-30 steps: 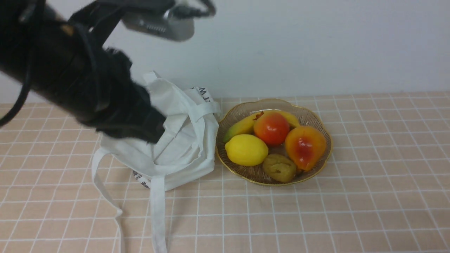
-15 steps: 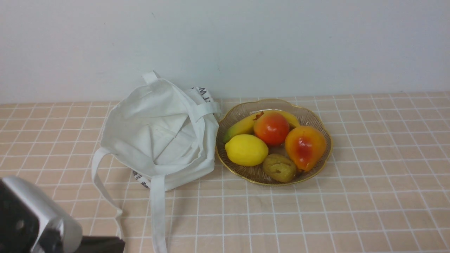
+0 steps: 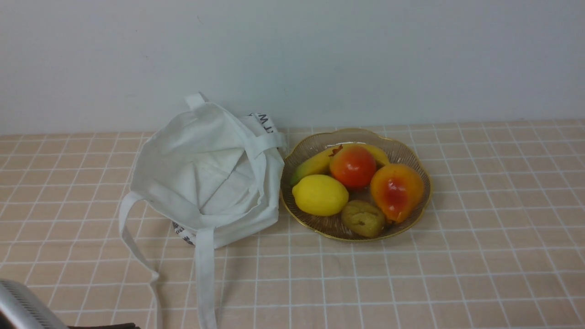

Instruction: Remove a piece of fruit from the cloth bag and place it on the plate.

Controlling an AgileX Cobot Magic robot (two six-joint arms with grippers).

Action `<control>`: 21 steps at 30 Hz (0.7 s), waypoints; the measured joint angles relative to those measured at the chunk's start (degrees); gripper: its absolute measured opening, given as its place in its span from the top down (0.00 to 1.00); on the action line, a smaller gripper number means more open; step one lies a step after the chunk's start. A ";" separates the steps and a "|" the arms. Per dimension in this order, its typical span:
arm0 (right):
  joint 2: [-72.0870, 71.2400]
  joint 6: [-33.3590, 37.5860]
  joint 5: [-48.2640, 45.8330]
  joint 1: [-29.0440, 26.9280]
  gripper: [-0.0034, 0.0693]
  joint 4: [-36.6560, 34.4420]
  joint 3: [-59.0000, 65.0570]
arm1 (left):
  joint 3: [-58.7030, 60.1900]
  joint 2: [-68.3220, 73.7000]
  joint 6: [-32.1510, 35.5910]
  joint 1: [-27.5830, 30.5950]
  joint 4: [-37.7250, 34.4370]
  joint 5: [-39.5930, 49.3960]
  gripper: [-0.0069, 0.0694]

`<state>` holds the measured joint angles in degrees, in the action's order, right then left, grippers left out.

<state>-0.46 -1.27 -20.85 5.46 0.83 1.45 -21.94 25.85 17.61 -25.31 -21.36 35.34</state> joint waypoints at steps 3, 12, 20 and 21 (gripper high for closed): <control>0.00 0.00 0.00 0.00 0.97 0.00 0.00 | 3.26 -2.40 -2.52 0.00 4.10 -6.12 0.92; 0.00 0.00 0.00 0.00 0.97 0.00 0.00 | 16.58 -19.70 -17.05 12.28 16.86 -14.86 0.92; 0.00 0.00 0.00 0.00 0.97 0.00 0.00 | 23.47 -26.46 -17.61 21.14 18.52 -14.84 0.92; 0.00 0.00 0.00 0.00 0.97 0.00 0.00 | 23.49 -26.46 -17.97 21.29 18.52 -14.89 0.92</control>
<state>-0.46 -1.27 -20.85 5.46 0.83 1.45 1.55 -0.61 -0.36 -4.03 -2.84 20.44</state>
